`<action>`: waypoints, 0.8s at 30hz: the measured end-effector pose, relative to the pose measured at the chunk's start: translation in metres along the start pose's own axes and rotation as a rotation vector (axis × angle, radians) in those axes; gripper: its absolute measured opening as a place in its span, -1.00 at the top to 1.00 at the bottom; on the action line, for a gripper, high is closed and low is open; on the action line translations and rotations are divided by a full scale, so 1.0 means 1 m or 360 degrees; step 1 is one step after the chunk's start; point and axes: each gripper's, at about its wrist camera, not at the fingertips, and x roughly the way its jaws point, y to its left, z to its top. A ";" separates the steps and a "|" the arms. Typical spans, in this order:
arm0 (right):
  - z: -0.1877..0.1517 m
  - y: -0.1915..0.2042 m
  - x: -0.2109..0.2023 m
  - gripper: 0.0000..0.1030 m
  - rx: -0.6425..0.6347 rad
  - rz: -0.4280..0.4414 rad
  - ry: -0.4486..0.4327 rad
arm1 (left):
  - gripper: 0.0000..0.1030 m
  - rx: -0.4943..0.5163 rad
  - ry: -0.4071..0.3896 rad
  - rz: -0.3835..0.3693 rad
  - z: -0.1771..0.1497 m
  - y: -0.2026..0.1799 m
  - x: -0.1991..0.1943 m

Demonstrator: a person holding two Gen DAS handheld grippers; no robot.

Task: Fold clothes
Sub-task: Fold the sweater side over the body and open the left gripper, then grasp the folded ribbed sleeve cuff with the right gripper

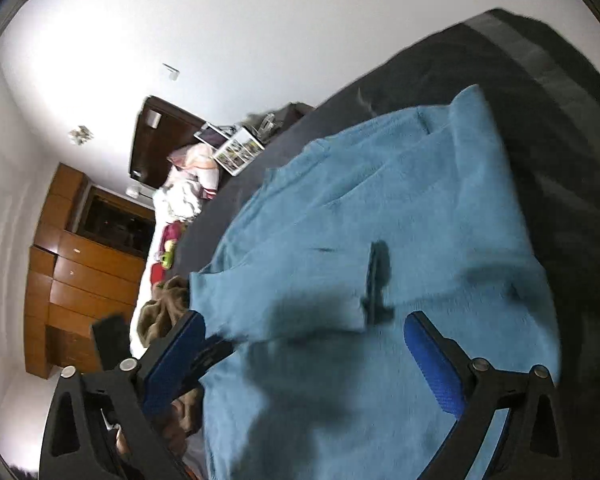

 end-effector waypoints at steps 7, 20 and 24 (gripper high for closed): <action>0.031 -0.017 0.046 -0.38 0.0003 -0.0232 0.0063 | 0.07 -0.0139 -0.0038 0.0105 -0.019 0.057 -0.017; 0.005 0.014 0.084 0.07 -0.0383 -0.0534 0.0170 | 0.06 -0.0261 -0.0081 0.0285 -0.014 0.101 -0.024; 0.004 0.025 0.080 0.50 -0.0459 -0.0545 0.0133 | -0.04 -0.0302 -0.0091 0.0311 -0.005 0.108 -0.020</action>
